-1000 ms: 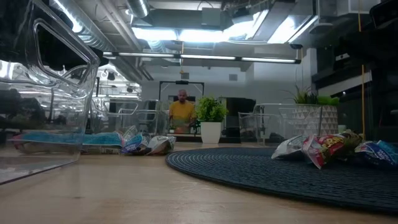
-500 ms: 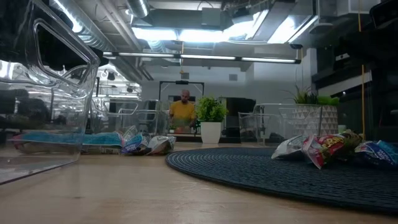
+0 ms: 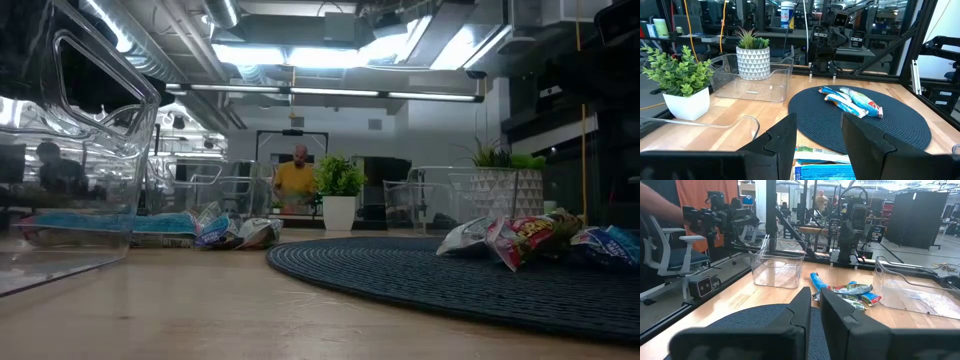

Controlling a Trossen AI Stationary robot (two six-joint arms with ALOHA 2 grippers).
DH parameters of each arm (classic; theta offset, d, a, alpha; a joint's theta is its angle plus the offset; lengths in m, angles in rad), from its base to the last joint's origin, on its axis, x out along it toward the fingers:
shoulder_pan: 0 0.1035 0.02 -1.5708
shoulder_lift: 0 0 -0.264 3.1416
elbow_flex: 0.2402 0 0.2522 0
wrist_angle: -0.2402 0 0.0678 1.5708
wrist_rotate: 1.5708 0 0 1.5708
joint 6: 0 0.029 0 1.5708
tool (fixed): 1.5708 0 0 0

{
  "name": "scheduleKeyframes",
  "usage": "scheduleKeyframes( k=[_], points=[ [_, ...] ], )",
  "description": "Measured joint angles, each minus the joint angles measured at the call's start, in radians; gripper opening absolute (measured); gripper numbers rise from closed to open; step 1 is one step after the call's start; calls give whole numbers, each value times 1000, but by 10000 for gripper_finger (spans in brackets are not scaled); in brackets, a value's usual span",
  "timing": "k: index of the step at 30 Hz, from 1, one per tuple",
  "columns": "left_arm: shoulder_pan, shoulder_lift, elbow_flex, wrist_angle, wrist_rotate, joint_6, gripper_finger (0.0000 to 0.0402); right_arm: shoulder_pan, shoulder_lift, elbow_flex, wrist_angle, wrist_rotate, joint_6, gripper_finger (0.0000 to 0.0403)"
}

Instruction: Pick and place Granola Bars by type

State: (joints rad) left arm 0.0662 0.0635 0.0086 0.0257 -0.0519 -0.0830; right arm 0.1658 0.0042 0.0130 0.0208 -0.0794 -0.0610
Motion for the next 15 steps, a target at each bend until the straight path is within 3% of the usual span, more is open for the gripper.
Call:
scheduleKeyframes(
  k=[15],
  points=[
    [0,0,0,31,-62,0,148,0,0,0,0,0,0,45]
  ],
)
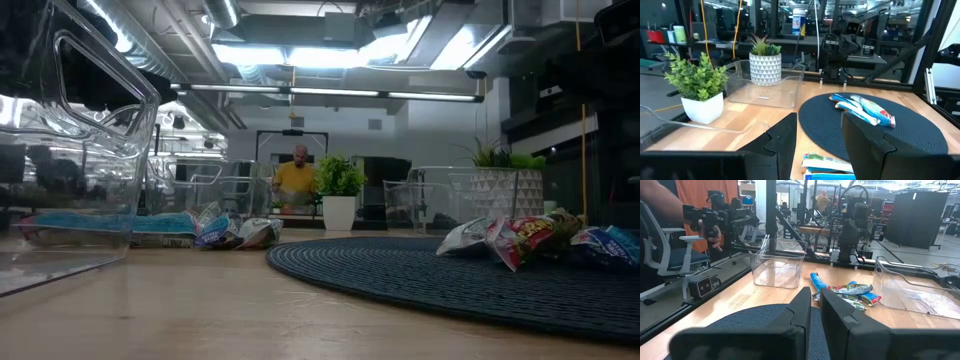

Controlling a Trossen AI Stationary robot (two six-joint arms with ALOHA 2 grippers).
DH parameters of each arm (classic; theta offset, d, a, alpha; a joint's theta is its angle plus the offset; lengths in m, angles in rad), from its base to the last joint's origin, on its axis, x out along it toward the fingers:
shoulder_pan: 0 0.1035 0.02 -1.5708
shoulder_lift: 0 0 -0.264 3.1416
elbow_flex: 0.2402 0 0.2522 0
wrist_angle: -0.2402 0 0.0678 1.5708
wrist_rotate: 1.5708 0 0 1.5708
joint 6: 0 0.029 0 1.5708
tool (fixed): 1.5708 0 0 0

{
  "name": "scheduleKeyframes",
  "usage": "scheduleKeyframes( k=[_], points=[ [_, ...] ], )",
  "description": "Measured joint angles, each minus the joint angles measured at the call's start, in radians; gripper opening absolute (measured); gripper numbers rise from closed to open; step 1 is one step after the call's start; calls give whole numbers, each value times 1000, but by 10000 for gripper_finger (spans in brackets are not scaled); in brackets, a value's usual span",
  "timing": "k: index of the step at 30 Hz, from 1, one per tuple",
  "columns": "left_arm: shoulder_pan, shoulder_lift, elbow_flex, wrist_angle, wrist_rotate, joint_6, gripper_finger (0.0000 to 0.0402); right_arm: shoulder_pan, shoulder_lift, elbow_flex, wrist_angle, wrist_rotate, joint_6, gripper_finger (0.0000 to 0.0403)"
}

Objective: Pick and place Granola Bars by type
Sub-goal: Put the yellow granola bar into the top right transparent bin

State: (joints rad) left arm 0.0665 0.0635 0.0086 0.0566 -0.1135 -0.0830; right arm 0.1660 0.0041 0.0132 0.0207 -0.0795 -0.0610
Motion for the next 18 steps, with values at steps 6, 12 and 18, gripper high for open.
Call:
scheduleKeyframes(
  k=[6,12,18],
  points=[
    [0,0,0,-2,0,0,148,0,0,0,0,0,0,45],
    [0,0,0,-1,-1,0,148,0,0,0,0,0,0,45],
    [0,0,0,-1,-8,0,148,0,0,0,0,0,3,45]
  ],
)
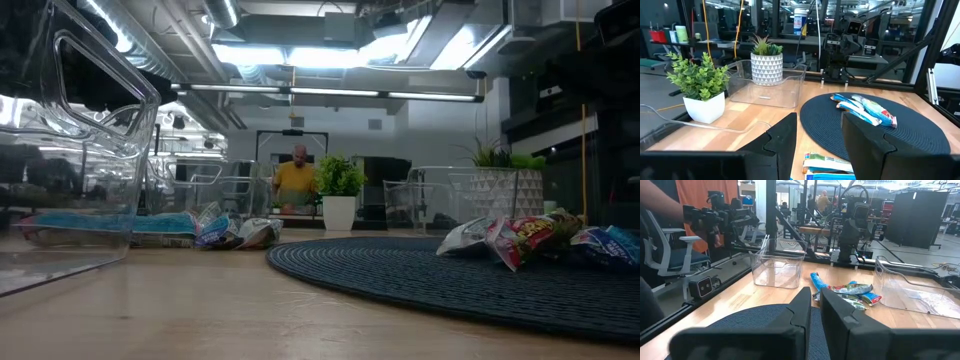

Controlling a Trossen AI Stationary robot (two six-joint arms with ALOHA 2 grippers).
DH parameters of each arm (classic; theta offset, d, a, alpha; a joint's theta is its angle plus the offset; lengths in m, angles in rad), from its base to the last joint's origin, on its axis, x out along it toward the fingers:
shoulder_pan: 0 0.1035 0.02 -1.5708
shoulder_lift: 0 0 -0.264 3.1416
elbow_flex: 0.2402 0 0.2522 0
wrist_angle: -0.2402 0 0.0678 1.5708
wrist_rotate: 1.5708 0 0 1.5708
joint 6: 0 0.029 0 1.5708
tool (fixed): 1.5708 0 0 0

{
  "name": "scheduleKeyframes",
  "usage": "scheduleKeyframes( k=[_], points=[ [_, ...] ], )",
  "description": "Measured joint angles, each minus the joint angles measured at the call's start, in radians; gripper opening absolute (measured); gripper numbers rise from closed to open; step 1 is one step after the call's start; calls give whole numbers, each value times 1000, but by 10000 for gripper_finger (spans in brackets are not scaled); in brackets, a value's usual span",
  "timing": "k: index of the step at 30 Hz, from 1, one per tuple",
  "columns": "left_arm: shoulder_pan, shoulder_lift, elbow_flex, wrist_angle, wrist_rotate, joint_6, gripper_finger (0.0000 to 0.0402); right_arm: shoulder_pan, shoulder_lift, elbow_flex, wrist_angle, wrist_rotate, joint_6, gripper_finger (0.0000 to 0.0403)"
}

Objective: Pick and place Granola Bars by type
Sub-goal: Put the yellow granola bar into the top right transparent bin

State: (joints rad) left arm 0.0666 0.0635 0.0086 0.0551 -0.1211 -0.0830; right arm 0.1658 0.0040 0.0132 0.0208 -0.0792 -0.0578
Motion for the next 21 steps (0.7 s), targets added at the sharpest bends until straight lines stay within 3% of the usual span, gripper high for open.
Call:
scheduleKeyframes(
  k=[13,21],
  points=[
    [0,0,0,8,-71,-11,148,0,0,0,6,0,52,45],
    [0,0,0,51,-124,-198,148,0,0,0,153,4,148,45]
  ],
)
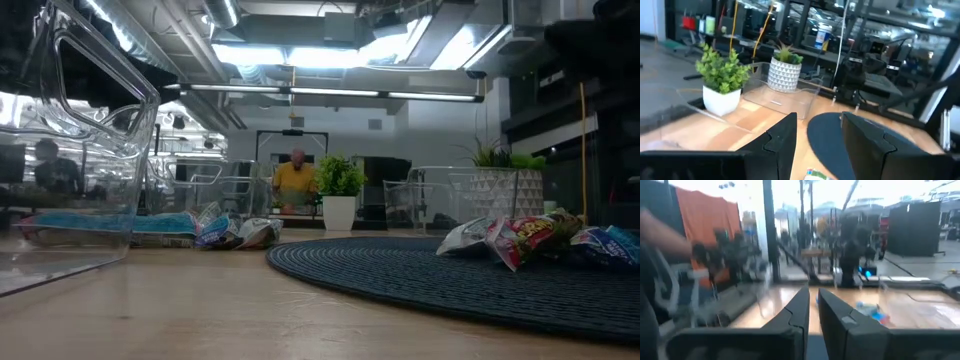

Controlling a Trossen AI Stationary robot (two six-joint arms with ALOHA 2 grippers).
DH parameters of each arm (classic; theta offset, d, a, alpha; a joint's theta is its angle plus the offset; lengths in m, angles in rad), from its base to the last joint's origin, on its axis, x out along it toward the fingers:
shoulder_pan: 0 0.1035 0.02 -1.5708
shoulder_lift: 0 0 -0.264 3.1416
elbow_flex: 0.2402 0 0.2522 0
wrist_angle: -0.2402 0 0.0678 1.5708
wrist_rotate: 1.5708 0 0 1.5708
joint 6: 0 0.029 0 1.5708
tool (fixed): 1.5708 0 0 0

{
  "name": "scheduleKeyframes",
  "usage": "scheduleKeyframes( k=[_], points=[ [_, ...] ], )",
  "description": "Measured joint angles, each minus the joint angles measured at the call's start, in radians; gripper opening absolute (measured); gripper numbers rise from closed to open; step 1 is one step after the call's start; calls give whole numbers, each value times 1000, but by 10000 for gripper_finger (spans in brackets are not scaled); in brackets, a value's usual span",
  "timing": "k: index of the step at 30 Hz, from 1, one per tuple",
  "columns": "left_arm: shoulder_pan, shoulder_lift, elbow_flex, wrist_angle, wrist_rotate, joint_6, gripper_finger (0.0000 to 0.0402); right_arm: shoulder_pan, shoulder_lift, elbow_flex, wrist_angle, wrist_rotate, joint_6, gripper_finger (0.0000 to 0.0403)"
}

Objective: Pick and place Granola Bars by type
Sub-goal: Put the yellow granola bar into the top right transparent bin

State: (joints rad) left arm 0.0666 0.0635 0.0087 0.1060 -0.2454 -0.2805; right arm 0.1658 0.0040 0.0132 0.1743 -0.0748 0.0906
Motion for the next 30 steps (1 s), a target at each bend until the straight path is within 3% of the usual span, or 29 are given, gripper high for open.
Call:
scheduleKeyframes(
  k=[5,8,13,20,30],
  points=[
    [0,0,0,0,-11,-87,148,0,0,0,151,150,76,45],
    [0,0,0,2,6,-103,148,0,3,25,169,171,85,49],
    [0,0,0,3,63,-129,148,0,86,193,-40,176,86,70],
    [0,0,0,3,109,-152,148,0,359,562,-427,178,92,124],
    [0,0,0,3,135,-152,148,0,826,992,-799,96,-28,259]
  ],
)
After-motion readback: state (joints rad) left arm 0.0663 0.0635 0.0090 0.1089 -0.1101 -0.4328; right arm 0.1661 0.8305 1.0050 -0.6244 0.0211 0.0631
